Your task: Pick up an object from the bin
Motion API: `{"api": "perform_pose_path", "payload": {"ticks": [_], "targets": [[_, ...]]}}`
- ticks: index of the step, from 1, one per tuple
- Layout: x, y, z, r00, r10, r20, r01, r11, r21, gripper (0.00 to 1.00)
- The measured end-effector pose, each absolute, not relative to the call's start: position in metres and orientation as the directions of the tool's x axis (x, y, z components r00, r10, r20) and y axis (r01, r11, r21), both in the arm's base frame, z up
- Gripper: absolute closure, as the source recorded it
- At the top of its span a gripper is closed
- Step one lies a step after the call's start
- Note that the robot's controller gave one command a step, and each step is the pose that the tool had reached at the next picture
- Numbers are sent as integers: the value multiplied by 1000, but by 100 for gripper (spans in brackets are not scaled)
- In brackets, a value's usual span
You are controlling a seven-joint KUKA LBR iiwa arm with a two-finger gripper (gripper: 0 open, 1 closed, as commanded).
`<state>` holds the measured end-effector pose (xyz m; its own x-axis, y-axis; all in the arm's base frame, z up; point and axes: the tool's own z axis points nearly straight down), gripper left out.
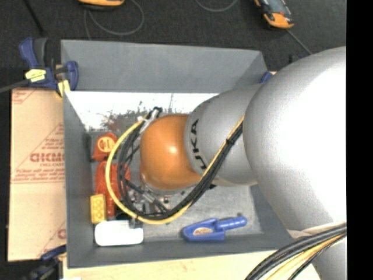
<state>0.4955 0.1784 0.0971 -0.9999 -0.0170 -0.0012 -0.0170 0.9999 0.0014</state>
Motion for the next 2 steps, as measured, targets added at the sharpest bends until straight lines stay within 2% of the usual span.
{"api": "perform_pose_path", "payload": {"ticks": [1, 2], "targets": [[496, 178, 97, -1000, -15, -1, -15, 1000, 2, 100], [518, 177, 79, -1000, -13, -8, -13, 1000, 4, 100]]}}
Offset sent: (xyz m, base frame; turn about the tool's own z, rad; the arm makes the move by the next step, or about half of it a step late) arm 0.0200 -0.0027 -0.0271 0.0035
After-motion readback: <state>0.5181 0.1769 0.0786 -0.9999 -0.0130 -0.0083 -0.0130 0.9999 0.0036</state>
